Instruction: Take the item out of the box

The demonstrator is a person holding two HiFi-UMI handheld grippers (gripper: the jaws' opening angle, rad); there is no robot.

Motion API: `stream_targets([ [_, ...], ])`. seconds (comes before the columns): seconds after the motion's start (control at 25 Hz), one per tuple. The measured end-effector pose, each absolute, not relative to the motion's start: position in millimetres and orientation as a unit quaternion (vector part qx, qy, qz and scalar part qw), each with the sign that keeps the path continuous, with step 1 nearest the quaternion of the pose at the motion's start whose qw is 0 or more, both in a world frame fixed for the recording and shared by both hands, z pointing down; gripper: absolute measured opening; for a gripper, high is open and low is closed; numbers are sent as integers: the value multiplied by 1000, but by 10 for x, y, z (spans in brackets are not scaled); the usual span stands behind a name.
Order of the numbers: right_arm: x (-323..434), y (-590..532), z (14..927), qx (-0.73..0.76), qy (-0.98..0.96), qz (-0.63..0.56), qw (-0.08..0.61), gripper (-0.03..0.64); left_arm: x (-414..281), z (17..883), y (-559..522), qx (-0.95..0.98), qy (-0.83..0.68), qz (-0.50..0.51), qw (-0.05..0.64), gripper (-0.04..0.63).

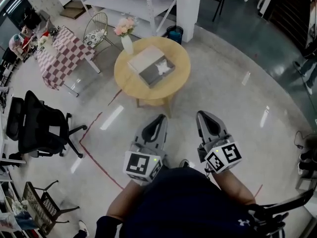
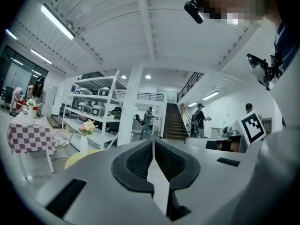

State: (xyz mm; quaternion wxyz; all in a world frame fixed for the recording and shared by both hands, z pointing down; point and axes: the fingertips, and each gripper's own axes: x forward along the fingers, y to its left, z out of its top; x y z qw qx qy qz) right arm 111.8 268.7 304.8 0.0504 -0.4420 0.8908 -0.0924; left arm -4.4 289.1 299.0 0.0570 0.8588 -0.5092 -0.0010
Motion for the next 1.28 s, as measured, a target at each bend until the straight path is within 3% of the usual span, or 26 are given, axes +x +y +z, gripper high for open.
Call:
stream_targets([
  [0.32,587,2515,3124,-461,882,-95,29,11,-538,3114,2621,875,-481,15,46,29],
  [0.56,321,2507,3307,-477,872,-111,4,11,-845,3358,2500,883,-464,19,76,31],
  [1.28,423,1611,3514,-448,879,-159,0,11,-701,3545,1654,871,-479,54,96,31],
])
